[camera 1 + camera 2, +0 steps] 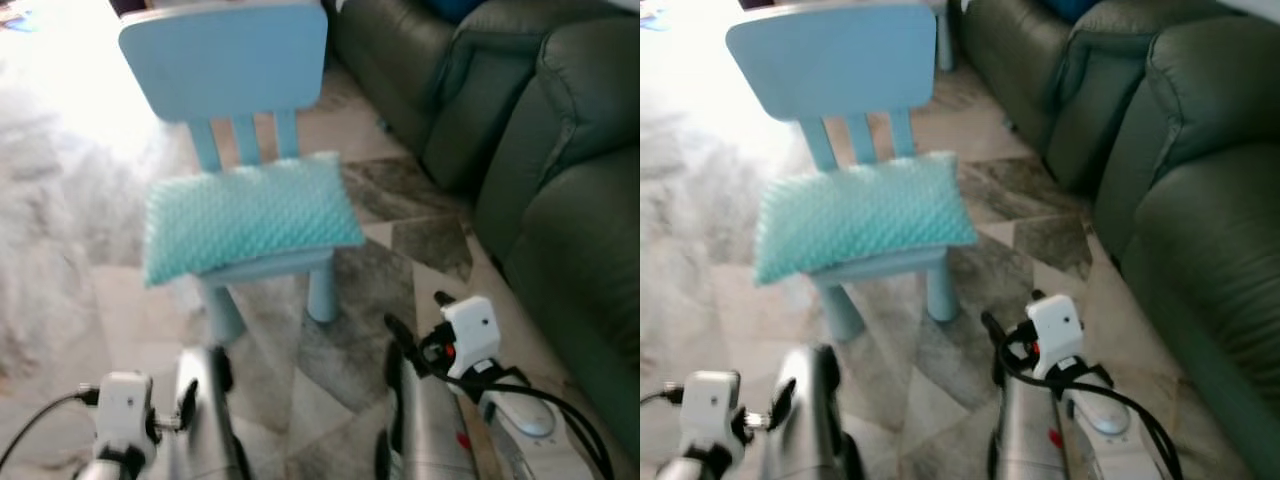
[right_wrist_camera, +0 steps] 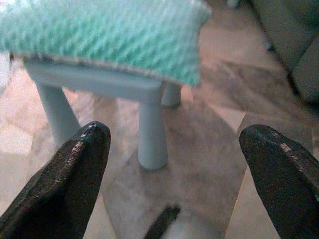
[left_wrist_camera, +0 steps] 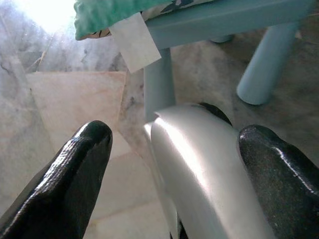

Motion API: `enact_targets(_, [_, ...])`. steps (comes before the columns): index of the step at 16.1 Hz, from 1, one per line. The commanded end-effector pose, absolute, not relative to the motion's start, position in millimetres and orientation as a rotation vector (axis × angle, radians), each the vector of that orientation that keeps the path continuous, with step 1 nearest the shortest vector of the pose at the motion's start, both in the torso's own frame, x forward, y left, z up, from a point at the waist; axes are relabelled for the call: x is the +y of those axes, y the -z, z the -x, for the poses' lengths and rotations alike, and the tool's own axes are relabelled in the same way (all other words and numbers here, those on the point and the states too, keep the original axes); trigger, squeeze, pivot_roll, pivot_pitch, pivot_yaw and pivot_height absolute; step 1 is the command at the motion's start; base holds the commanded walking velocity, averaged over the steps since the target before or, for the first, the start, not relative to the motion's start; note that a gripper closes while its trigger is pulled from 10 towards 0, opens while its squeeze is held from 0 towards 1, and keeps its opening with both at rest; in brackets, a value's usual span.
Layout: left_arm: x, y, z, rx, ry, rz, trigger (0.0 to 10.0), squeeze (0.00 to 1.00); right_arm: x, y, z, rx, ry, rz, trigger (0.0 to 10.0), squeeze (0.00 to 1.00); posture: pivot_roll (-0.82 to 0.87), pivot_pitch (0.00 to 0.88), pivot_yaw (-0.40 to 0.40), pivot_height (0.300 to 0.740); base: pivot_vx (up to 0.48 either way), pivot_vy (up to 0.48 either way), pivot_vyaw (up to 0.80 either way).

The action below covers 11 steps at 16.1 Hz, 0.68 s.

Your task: Move the pillow to the sofa

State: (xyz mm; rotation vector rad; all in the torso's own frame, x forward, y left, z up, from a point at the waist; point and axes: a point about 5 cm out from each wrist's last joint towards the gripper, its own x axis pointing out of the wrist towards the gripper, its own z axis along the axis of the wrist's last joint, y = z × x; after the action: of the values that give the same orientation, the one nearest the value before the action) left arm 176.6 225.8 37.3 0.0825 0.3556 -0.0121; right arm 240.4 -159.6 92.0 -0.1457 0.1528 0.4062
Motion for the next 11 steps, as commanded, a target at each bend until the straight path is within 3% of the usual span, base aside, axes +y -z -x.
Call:
enact_targets(1, [233,-38,-174,0.357,-0.016,-0.114,10.0,0.0,-158,-92,-241,0.147,-0.417,0.152,10.0,0.0,-0.11,0.259,0.008,0.424,0.0,0.0,0.0])
enact_targets(6, [247,-51,-185,0.288,-0.127,-0.206,10.0,0.0,-154,-98,-250,0.121,-0.421,0.154,10.0,0.0,-0.1,0.259,0.004,0.401,0.0,0.0,0.0])
enact_targets(11, [274,-85,-229,0.128,-0.291,-0.216,10.0,0.0,-155,-135,-285,-0.013,-0.393,0.137,10.0,0.0,-0.1,0.26,-0.009,0.401,0.0,0.0,0.0])
